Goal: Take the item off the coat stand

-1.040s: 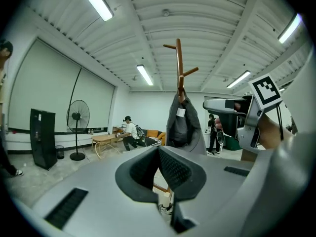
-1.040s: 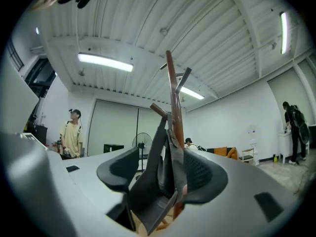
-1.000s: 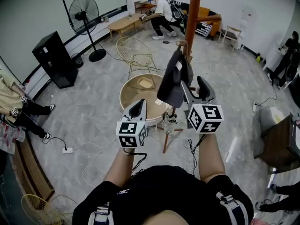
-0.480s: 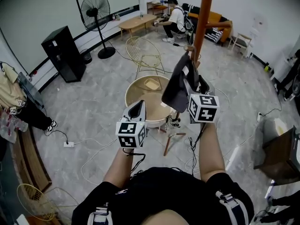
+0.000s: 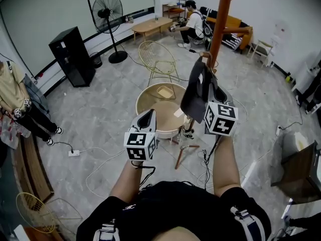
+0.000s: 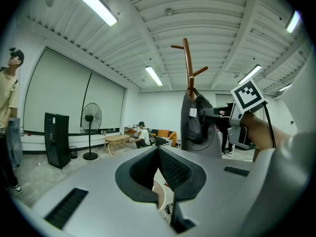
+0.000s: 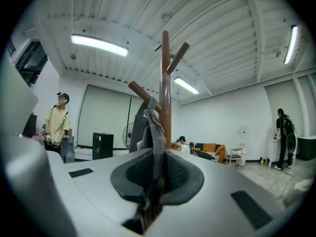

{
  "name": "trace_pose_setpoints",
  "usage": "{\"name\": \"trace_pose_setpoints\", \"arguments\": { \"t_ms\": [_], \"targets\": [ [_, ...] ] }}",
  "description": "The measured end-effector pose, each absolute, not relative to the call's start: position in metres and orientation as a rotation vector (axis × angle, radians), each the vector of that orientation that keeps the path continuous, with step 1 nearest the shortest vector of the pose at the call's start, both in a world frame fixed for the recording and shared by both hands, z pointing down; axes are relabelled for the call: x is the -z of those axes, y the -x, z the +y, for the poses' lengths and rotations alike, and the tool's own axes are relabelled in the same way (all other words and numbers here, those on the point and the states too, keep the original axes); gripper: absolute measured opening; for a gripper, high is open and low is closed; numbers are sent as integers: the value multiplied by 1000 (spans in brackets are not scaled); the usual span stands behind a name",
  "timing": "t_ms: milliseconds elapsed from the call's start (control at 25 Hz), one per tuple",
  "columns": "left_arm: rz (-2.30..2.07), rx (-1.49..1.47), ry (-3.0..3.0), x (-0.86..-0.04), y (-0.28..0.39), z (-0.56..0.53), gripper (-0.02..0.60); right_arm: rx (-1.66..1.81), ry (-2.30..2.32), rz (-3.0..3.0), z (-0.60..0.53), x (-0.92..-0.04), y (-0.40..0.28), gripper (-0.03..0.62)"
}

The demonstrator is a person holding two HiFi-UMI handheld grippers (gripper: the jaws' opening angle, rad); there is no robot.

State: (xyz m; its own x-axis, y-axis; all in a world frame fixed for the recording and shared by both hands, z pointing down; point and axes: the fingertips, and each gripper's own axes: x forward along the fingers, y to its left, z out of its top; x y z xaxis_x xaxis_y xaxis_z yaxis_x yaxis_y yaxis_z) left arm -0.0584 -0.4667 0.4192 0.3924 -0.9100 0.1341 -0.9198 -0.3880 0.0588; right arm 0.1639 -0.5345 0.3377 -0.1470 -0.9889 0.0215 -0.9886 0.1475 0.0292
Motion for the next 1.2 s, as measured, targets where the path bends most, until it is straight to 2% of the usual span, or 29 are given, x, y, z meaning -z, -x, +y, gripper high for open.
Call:
{"name": "trace_pose_setpoints", "arguments": {
  "t_ms": [720,1200],
  "targets": [
    [-1688,-98,-2478,-426,83,-431,11,212,-1913,-2600,-459,-275,-117,32],
    [-1687,-114,-2420,-438,101,-430,12,-60,-1841,-2530,-455,-348,-104,32]
  ]
}}
